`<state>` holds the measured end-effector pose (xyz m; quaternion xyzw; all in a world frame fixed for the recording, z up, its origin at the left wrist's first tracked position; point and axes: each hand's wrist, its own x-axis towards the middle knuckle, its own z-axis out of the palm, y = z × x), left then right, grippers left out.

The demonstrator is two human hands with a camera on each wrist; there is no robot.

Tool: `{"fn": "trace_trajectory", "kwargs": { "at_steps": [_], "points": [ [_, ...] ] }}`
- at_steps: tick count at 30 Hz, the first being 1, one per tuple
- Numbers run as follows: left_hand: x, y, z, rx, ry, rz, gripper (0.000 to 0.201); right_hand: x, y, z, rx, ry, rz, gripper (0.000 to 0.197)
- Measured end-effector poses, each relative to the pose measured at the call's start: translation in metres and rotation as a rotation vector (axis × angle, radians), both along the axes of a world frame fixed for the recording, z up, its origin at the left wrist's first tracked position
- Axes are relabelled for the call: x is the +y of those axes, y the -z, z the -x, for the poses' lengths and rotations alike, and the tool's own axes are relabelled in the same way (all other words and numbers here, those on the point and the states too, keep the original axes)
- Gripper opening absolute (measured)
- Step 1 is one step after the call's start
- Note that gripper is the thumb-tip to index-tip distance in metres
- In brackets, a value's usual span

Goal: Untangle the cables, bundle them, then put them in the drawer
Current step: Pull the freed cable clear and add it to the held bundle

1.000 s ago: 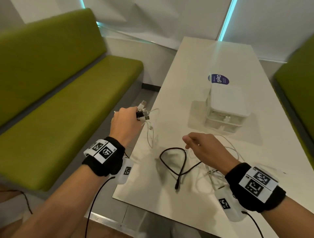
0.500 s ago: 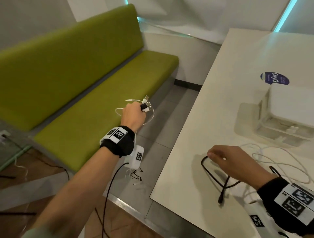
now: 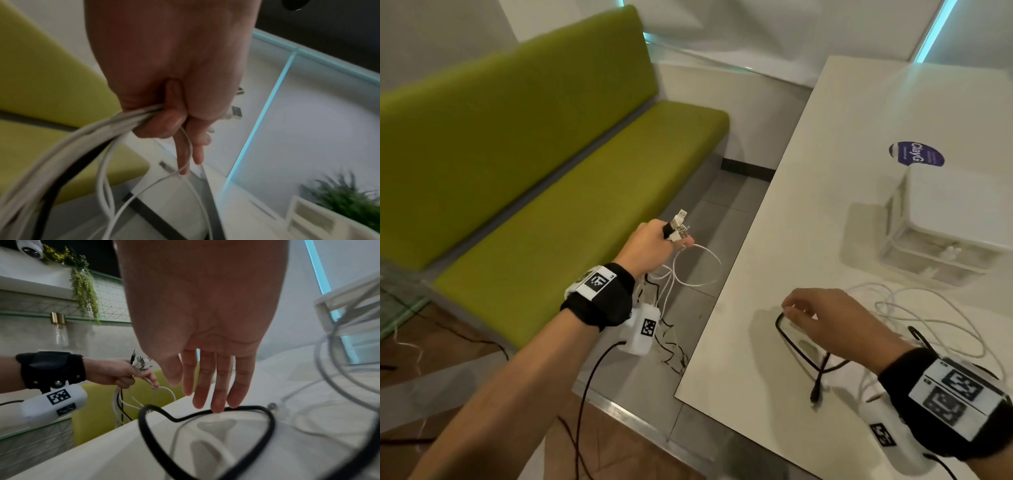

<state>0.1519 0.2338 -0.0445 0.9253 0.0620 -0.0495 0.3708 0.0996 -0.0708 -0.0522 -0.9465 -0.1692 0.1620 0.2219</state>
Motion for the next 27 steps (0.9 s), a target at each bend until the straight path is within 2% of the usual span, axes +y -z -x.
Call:
{"fn": "trace_trajectory", "kwargs": {
  "at_steps": [5, 9, 11, 15, 20, 24, 27],
  "points": [
    [-0.009, -0.028, 0.009, -0.152, -0.034, 0.101, 0.019, 0.044, -0.013, -0.008, -0.064, -0.089, -0.105, 0.031],
    [-0.015, -0.055, 0.019, -0.189, 0.074, 0.115, 0.02, 0.095, -0.02, -0.018, -0.116, -0.154, -0.168, 0.063],
    [-0.015, -0.064, 0.022, -0.228, 0.089, 0.153, 0.022, 0.12, -0.023, -0.024, -0.059, -0.198, -0.193, 0.069],
    [-0.012, -0.074, 0.028, -0.33, 0.033, 0.235, 0.029, 0.151, -0.02, -0.026, 0.048, -0.371, -0.126, 0.06],
    [-0.001, -0.089, 0.037, -0.438, -0.005, 0.323, 0.033, 0.181, -0.02, -0.026, 0.114, -0.36, -0.316, 0.043],
    [0.001, -0.104, 0.042, -0.517, -0.007, 0.439, 0.03, 0.207, -0.035, -0.024, 0.018, -0.411, -0.427, 0.041],
    [0.0, -0.114, 0.044, -0.575, -0.036, 0.569, 0.028, 0.216, -0.05, -0.028, -0.017, -0.453, -0.454, 0.024]
  ]
}}
